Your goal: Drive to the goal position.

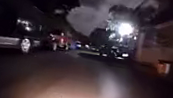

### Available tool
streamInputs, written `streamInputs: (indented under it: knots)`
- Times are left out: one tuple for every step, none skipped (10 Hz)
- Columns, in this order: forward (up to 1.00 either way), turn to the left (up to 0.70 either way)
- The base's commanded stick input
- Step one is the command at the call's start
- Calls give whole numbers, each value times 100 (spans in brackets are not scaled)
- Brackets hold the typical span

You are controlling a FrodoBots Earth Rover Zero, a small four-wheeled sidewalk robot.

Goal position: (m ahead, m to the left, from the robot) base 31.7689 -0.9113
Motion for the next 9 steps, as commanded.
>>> streamInputs:
  knots:
    - [100, 0]
    - [0, 0]
    - [0, 0]
    - [0, 0]
    - [100, 0]
    - [100, 0]
    - [100, 0]
    - [100, 0]
    - [29, 0]
